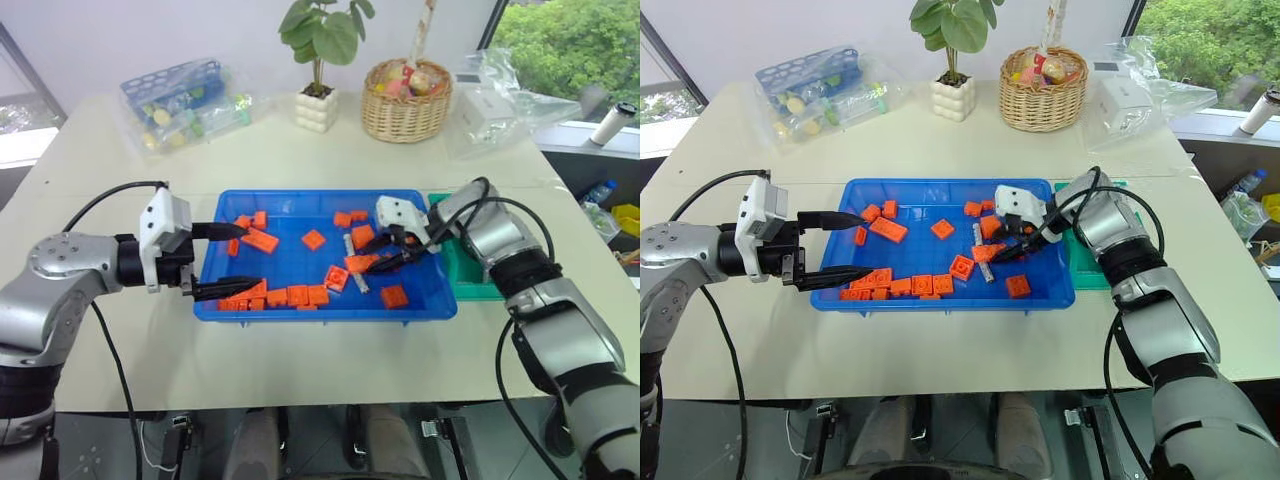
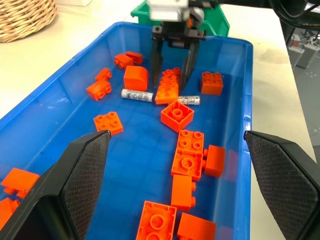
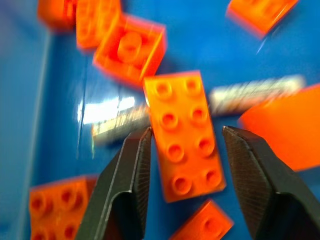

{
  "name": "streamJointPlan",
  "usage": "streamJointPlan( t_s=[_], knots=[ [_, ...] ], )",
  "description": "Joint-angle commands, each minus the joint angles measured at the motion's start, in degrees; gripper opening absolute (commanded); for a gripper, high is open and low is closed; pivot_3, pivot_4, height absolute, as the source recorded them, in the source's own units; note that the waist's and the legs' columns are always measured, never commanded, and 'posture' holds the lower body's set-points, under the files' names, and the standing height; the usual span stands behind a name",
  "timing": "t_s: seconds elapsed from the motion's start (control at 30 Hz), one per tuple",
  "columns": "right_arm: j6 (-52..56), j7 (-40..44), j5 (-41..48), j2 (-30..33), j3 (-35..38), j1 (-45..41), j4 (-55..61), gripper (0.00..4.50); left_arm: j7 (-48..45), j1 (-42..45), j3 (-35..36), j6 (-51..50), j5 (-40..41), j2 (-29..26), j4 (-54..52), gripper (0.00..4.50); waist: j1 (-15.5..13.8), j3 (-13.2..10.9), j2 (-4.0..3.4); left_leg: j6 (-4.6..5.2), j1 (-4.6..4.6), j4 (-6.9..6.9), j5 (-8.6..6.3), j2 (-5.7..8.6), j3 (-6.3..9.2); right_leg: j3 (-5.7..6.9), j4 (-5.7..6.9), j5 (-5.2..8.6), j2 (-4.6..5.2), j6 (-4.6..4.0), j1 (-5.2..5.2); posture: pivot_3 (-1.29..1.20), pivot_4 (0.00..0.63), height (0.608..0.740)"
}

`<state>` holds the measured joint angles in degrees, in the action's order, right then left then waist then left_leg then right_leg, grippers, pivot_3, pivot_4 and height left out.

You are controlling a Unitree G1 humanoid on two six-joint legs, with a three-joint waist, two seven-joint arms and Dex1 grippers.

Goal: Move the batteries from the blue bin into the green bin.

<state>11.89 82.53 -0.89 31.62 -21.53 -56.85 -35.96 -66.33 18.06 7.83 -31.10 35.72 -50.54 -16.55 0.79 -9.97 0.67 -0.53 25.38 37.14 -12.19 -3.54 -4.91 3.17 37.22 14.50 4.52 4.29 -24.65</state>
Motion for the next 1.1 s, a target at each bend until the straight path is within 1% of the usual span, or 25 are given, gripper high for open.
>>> streamJointPlan(
  t_s=[0.03, 0.13, 0.2, 0.3, 0.47, 0.53, 0.6, 0.63, 0.7, 0.77, 0.93, 0.97, 1.03, 1.07, 1.1],
  knots=[
    [3.7, -2.1, 2.4, -2.5, 3.3, -3.3, 3.6, 2.18, -0.7, 1.3, 0.5, 0.7, 0.3, -0.4, 0.1, 4.50, 0.0, 0.0, 0.00, 0.00, 0.00, 0.00, 0.00, 0.00, 0.00, 0.00, 0.00, 0.00, 0.00, 0.00, 0.00, 0.00, 0.150, 0.736],
    [8.8, -4.2, 3.6, -6.0, 4.3, -4.6, 6.5, 2.18, -0.8, 1.8, 0.2, 1.0, 0.0, -0.2, 0.8, 4.50, 0.0, 0.0, 0.00, 0.00, 0.00, 0.00, 0.00, -0.01, 0.00, 0.00, 0.01, 0.00, -0.01, 0.00, 0.00, 0.00, 0.150, 0.736],
    [9.6, -5.1, 3.1, -7.3, 3.5, -4.4, 8.4, 2.18, -0.9, 2.4, -0.1, 1.1, -0.1, -0.1, 1.1, 4.50, 0.0, 0.0, 0.00, 0.00, 0.00, -0.01, 0.00, -0.01, 0.00, 0.00, 0.03, 0.00, -0.01, 0.00, 0.00, 0.00, 0.150, 0.736],
    [6.8, -4.1, 1.2, -6.1, 1.6, -2.7, 9.7, 2.18, -1.0, 2.8, -0.4, 1.1, -0.2, 0.0, 1.3, 4.50, -0.4, 0.0, 0.00, 0.00, 0.02, 0.01, 0.00, 0.01, 0.01, 0.00, 0.03, 0.00, 0.01, 0.00, 0.00, 0.00, 0.150, 0.736],
    [5.4, -1.6, 0.7, -2.6, 1.6, -2.2, 7.5, 2.18, -1.2, 3.0, -0.3, 1.1, -0.3, -0.1, 1.6, 4.50, -0.3, 0.0, 0.00, 0.00, 0.03, 0.06, 0.00, 0.05, 0.02, 0.00, 0.00, 0.00, 0.05, 0.00, 0.04, 0.00, 0.150, 0.736],
    [2.9, -1.8, -0.3, -0.3, 1.6, -1.4, 6.6, 2.69, -1.1, 3.0, -0.3, 1.2, -0.4, 0.0, 1.6, 4.50, -0.1, 0.0, 0.00, 0.00, 0.02, 0.04, 0.00, 0.04, 0.02, 0.00, 0.00, 0.00, 0.04, 0.00, 0.03, 0.00, 0.150, 0.736],
    [2.0, -1.8, -0.5, 1.8, 2.0, 0.2, 8.4, 3.32, -0.8, 2.9, -0.2, 1.1, -0.4, 0.1, 1.6, 4.50, 0.0, 0.0, 0.00, 0.00, 0.01, 0.01, 0.00, 0.04, 0.02, 0.00, 0.01, 0.00, 0.03, 0.00, 0.02, 0.00, 0.150, 0.736],
    [3.8, -1.8, -0.1, 2.6, 2.3, 1.0, 10.0, 3.32, -0.8, 2.9, -0.1, 1.2, -0.4, 0.1, 1.6, 4.50, 0.0, 0.0, 0.00, 0.00, 0.01, 0.00, 0.00, 0.04, 0.02, 0.00, 0.00, 0.00, 0.02, 0.01, 0.02, 0.00, 0.150, 0.736],
    [12.2, -4.1, 0.6, 3.6, 3.6, 2.8, 15.7, 3.32, -0.7, 2.6, 0.0, 1.2, -0.3, 0.1, 1.2, 4.50, 0.0, 0.0, 0.00, 0.00, 0.01, -0.01, 0.00, 0.03, 0.01, 0.00, 0.01, 0.00, 0.02, 0.00, 0.01, 0.00, 0.150, 0.736],
    [23.9, -8.3, 1.9, 3.4, 6.0, 5.1, 24.0, 3.32, -0.6, 2.0, 0.3, 1.1, -0.2, 0.0, 0.8, 4.50, 0.1, 0.0, 0.00, 0.00, 0.01, -0.01, 0.00, 0.02, 0.00, -0.01, 0.02, 0.00, 0.02, 0.01, -0.02, 0.00, 0.150, 0.736],
    [60.3, -18.0, 7.9, 1.3, 13.9, 10.1, 45.5, 3.32, -0.4, 1.3, 0.6, 1.0, -0.1, -0.2, 0.2, 4.50, -0.2, 0.0, 0.00, -0.01, 0.02, 0.01, 0.00, -0.01, 0.02, 0.00, 0.14, 0.00, 0.02, -0.01, -0.06, 0.00, 0.150, 0.736],
    [65.3, -19.9, 8.7, 0.4, 15.3, 10.7, 48.4, 3.09, -0.4, 1.2, 0.6, 1.0, -0.1, -0.2, 0.2, 4.50, -0.2, 0.0, 0.02, -0.01, 0.02, 0.02, 0.00, -0.01, 0.03, 0.00, 0.14, 0.00, 0.02, -0.01, -0.06, 0.00, 0.150, 0.736],
    [71.0, -23.3, 9.9, -0.6, 16.2, 12.7, 53.6, 2.53, -0.6, 1.2, 0.4, 1.2, -0.2, -0.1, 0.5, 4.50, -0.3, 0.0, 0.03, 0.00, 0.02, 0.04, 0.00, -0.01, 0.06, 0.01, 0.12, 0.00, 0.03, -0.02, -0.02, 0.00, 0.150, 0.736],
    [73.0, -24.5, 10.9, -0.8, 16.4, 13.6, 55.8, 1.90, -0.6, 1.3, 0.3, 1.3, -0.2, 0.0, 0.5, 4.50, -0.4, 0.0, 0.04, 0.00, 0.03, 0.04, 0.00, 0.00, 0.08, 0.01, 0.11, 0.01, 0.04, -0.03, -0.02, 0.00, 0.150, 0.736],
    [74.4, -25.5, 11.8, -1.0, 16.6, 14.2, 57.4, 1.49, -0.6, 1.3, 0.2, 1.3, -0.2, 0.0, 0.6, 4.50, -0.3, 0.0, 0.03, 0.00, 0.03, 0.04, 0.00, 0.00, 0.09, 0.02, 0.09, 0.01, 0.05, -0.04, -0.01, 0.00, 0.150, 0.736]
  ],
)
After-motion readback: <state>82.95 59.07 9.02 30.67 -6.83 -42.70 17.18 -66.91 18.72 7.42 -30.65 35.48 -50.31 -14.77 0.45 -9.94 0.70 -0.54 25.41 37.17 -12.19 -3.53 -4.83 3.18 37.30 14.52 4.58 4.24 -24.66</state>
